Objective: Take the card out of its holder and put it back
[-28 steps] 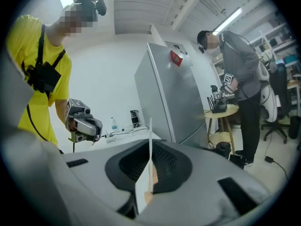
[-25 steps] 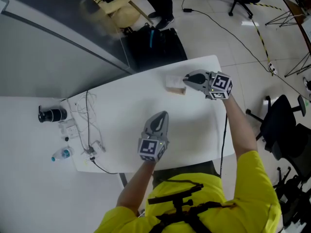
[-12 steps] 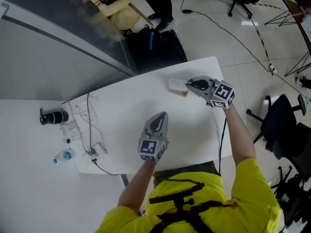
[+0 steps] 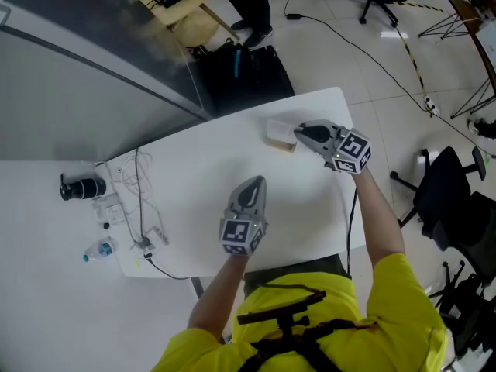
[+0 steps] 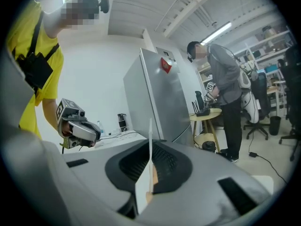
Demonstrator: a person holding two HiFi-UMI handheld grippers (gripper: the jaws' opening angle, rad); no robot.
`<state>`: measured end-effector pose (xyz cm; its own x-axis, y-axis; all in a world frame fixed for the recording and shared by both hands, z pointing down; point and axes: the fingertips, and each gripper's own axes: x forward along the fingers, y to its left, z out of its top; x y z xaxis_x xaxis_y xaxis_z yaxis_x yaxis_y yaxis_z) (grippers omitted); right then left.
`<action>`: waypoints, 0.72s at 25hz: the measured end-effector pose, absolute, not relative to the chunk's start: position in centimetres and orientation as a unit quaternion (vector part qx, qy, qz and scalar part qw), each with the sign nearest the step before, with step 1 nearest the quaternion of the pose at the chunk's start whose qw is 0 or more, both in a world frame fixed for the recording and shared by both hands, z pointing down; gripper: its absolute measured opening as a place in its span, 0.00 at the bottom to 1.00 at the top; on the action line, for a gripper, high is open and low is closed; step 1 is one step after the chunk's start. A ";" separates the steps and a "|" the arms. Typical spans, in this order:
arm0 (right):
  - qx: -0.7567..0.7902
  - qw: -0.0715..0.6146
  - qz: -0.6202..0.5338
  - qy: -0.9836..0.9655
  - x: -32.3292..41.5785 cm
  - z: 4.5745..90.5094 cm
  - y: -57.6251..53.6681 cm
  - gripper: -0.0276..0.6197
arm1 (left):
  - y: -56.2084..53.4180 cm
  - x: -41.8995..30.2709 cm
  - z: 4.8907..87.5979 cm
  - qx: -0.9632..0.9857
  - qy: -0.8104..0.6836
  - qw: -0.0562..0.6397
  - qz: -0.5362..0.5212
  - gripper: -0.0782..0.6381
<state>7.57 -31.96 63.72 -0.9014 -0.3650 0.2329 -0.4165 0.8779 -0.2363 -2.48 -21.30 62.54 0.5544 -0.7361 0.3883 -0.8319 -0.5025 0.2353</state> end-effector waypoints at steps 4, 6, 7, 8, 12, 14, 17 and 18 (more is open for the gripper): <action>0.212 0.099 0.142 -0.962 7.2 64.3 -31.7 0.07 | -21.2 -2.4 62.7 0.858 -0.456 0.202 0.118 0.13; 0.214 0.104 0.137 -0.962 7.1 64.6 -31.6 0.07 | -21.1 -2.5 62.7 0.858 -0.457 0.202 0.119 0.13; 0.215 0.104 0.137 -0.961 7.1 64.8 -31.5 0.07 | -21.1 -2.6 62.6 0.858 -0.458 0.202 0.120 0.13; 0.215 0.104 0.137 -0.961 7.1 65.0 -31.5 0.07 | -21.1 -2.6 62.6 0.857 -0.459 0.201 0.119 0.13; 0.218 0.116 0.138 -0.959 6.8 66.9 -31.3 0.07 | -21.0 -2.6 63.2 0.856 -0.458 0.206 0.119 0.13; 0.220 0.122 0.139 -0.958 6.4 68.0 -31.3 0.07 | -21.2 -2.4 63.4 0.858 -0.457 0.205 0.116 0.13; 0.229 0.126 0.147 -0.954 6.3 69.3 -31.2 0.07 | -21.2 -2.1 63.3 0.860 -0.452 0.204 0.118 0.13; 0.234 0.124 0.151 -0.952 6.4 69.5 -31.3 0.08 | -21.1 -2.1 63.3 0.860 -0.452 0.204 0.119 0.13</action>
<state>6.42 -31.25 69.50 -0.8600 -0.4081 0.3063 -0.4829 0.8449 -0.2302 -2.13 -21.13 63.28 0.5634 -0.7290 0.3887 -0.8259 -0.5088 0.2430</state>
